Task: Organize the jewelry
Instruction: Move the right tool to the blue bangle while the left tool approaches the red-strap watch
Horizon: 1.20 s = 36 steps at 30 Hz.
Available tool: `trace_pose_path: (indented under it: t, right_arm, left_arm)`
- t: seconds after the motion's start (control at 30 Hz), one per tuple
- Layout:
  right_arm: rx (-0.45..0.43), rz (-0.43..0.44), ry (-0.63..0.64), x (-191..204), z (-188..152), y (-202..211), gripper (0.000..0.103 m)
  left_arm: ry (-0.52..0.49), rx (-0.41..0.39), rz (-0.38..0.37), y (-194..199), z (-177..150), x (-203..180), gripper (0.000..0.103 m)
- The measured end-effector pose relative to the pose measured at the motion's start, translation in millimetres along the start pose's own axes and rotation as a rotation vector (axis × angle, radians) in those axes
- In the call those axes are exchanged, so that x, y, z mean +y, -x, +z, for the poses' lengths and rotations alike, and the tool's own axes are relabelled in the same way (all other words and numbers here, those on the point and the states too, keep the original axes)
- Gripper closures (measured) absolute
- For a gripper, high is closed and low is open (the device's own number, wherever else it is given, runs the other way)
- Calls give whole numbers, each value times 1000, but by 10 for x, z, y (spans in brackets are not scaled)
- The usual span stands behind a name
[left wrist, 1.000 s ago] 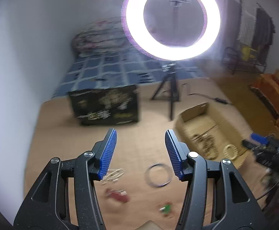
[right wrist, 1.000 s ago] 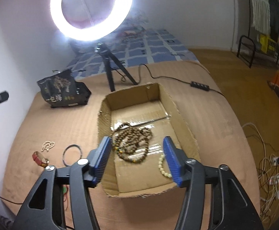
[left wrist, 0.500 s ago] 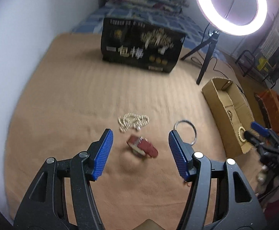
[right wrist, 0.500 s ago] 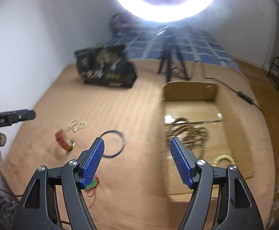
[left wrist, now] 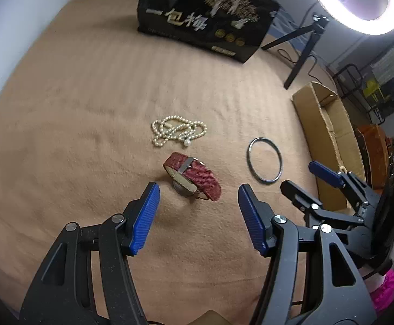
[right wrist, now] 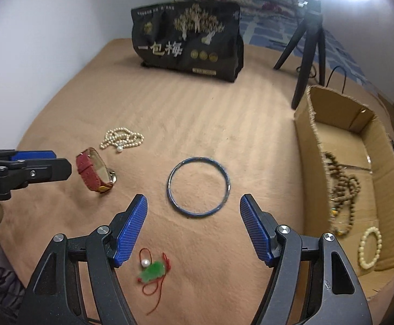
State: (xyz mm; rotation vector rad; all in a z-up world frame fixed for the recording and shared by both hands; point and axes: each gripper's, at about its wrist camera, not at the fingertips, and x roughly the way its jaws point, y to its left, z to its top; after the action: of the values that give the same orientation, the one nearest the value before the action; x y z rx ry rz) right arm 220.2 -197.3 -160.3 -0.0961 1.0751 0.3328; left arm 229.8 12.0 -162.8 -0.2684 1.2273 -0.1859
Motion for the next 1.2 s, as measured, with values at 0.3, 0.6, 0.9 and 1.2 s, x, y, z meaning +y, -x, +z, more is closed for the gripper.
trace_pose_path:
  t: [0.3, 0.6, 0.9, 1.2]
  right_arm:
    - [79, 3, -40, -44, 47, -406, 28]
    - [109, -18, -34, -36, 116, -618, 24]
    - [122, -37, -1, -8, 208, -712, 23]
    - [131, -32, 9, 16, 209, -690, 29]
  left_arm:
    - [59, 24, -6, -182, 104, 96, 41]
    - [60, 52, 25, -377, 184, 67, 41]
    - [64, 72, 36, -459, 166, 82, 52]
    - [39, 63, 43, -401, 143, 1, 80]
